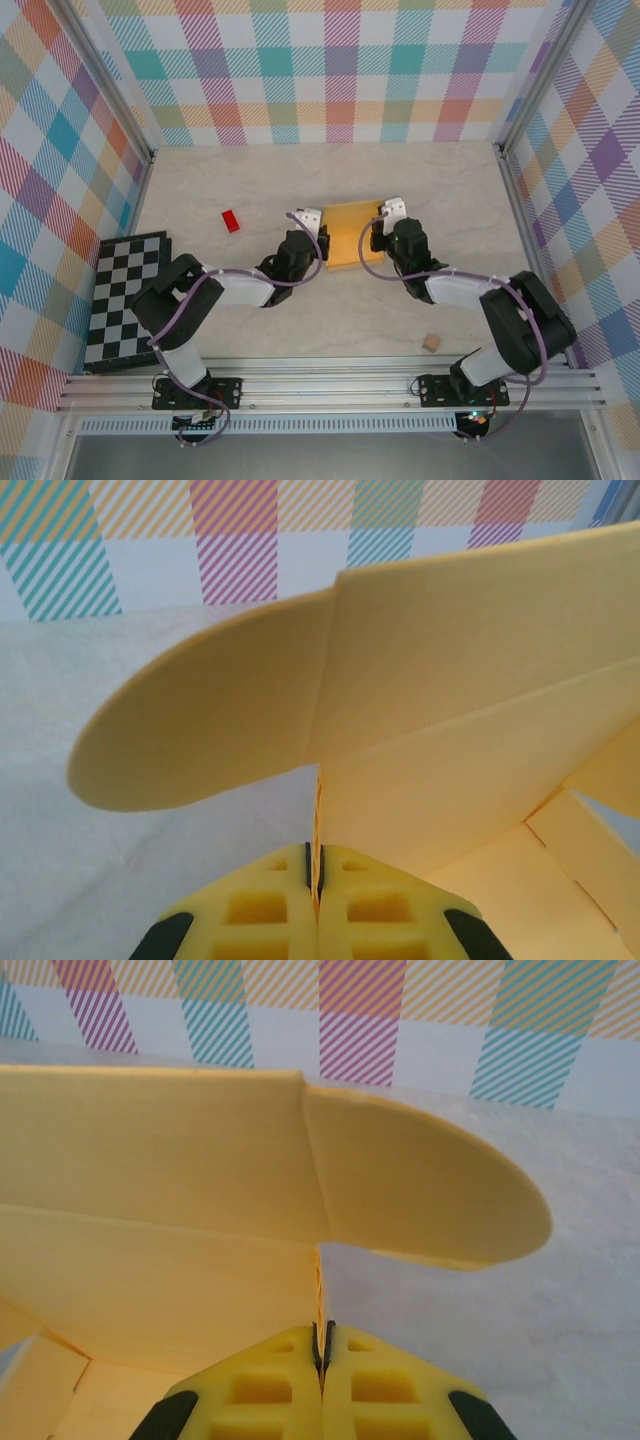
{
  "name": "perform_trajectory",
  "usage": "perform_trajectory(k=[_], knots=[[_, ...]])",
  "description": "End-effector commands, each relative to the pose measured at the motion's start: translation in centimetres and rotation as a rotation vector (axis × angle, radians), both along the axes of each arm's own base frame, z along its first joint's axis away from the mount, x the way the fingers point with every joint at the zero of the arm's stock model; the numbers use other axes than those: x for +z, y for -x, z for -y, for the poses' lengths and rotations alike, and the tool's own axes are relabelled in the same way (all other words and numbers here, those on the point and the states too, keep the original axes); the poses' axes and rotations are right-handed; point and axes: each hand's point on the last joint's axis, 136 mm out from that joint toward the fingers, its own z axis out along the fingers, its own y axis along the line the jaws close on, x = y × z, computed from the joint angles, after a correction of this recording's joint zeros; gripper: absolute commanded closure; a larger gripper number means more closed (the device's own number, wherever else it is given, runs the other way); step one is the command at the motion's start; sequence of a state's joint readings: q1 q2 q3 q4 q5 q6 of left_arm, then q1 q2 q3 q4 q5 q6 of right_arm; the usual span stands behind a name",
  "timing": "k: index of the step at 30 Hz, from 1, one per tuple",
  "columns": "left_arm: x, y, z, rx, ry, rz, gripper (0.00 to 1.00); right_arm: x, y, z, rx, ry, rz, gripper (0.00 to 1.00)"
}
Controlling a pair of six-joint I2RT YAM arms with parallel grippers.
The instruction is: Fold the paper box
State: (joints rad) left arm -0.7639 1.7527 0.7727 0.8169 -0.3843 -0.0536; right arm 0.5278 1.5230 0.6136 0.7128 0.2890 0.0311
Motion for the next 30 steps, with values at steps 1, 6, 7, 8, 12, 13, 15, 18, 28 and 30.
perform_trajectory(k=[1,6,7,8,12,13,15,18,28,30], knots=[[3.3,0.4,5.2,-0.243,0.066,0.110,1.00,4.1,-0.6,-5.2,0.208,-0.100,0.151,0.93],[1.7,-3.1,4.0,-0.163,0.098,0.072,1.00,1.2,-2.1,-6.0,0.195,-0.128,0.108,0.92],[1.4,-3.5,3.9,-0.143,0.096,0.058,1.00,0.5,-2.1,-6.0,0.191,-0.130,0.093,0.93],[1.0,-3.9,3.9,-0.122,0.102,0.034,1.00,-0.1,-2.1,-5.9,0.189,-0.129,0.076,0.93],[0.3,-4.6,3.4,-0.028,0.224,-0.077,1.00,-2.2,-1.2,-5.2,0.172,-0.122,0.029,0.93],[0.1,-4.5,3.5,-0.018,0.260,-0.102,1.00,-2.6,-1.0,-5.0,0.166,-0.121,0.016,0.93],[-0.6,-3.9,3.5,0.004,0.320,-0.158,1.00,-2.9,-0.5,-4.8,0.167,-0.132,0.002,0.93],[-2.0,-2.5,4.2,0.013,0.372,-0.228,1.00,-3.5,0.2,-4.7,0.169,-0.138,-0.047,0.93],[-5.3,1.4,4.2,0.016,0.286,-0.296,1.00,-6.3,2.5,-4.1,0.102,-0.212,-0.216,0.91],[-6.0,2.1,3.9,0.015,0.265,-0.306,1.00,-7.0,3.0,-3.9,0.077,-0.216,-0.245,0.90]])
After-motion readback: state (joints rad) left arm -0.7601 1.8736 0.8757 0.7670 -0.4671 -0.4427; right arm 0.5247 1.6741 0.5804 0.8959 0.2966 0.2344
